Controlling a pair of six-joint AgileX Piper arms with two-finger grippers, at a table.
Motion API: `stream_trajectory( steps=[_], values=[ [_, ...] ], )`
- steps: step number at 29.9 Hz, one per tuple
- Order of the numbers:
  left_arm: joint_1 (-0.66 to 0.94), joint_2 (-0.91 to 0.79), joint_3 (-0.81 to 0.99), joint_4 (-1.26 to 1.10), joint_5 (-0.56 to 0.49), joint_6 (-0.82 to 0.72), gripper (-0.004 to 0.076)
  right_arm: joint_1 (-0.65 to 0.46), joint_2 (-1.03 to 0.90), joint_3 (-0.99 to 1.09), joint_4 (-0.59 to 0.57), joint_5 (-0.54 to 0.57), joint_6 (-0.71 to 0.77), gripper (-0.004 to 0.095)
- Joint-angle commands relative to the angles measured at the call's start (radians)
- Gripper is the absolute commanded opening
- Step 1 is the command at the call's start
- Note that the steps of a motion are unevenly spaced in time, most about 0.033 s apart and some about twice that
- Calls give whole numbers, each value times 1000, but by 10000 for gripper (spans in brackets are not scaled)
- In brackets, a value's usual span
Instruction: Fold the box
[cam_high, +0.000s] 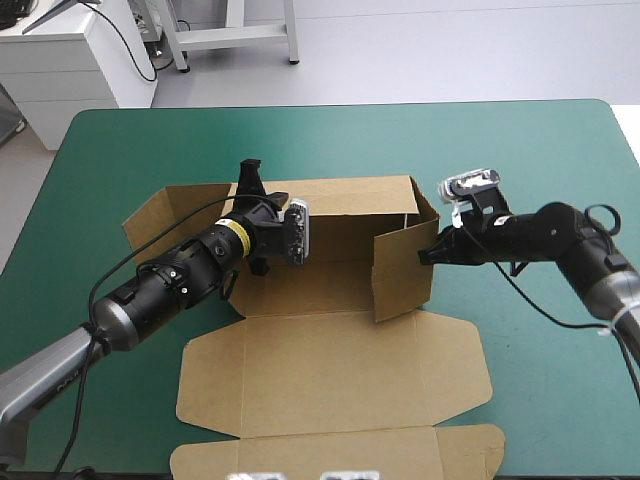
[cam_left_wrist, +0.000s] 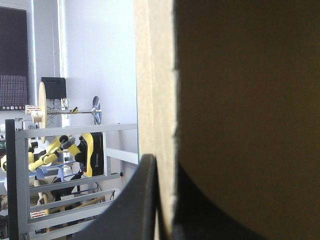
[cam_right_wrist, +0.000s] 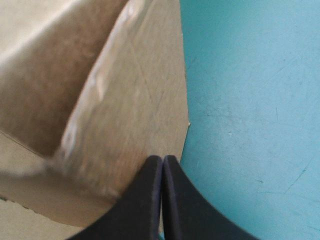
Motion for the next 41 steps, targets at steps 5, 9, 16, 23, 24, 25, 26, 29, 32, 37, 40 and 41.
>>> stream_trajectory(
  steps=[5,9,16,23,24,25,26,29,32,37,40,41],
  values=[
    [-5,-14,-3,-26,91,-17,-8,-5,-155,238,381,-244,-466,-15],
    [-5,-14,-3,-26,96,-17,-8,-5,-157,269,454,-212,-570,20],
    [-5,-14,-3,-26,100,-17,-8,-5,-161,271,444,-144,-636,387],
    [-5,-14,-3,-28,100,-17,-8,-5,-195,271,439,-126,-705,473],
    [-5,-14,-3,-28,100,-17,-8,-5,-195,271,453,-126,-724,476],
    [-5,-14,-3,-28,100,-17,-8,-5,-193,271,470,-121,-754,490],
    [-5,-14,-3,-29,100,-17,-8,-5,-184,271,485,-115,-790,520],
    [-5,-14,-3,-32,100,-15,-8,-5,-161,269,543,-97,-858,645],
    [-7,-14,-3,-43,96,-15,-8,-5,-143,269,562,-123,-863,679],
    [-34,-14,-3,-55,78,-15,-8,9,-130,269,566,-142,-883,679],
    [-51,-14,-3,-59,64,-15,-8,71,-123,269,566,-247,-893,679],
    [-56,-14,-3,-59,67,-17,-8,101,-117,269,563,-301,-893,679]
  ],
)
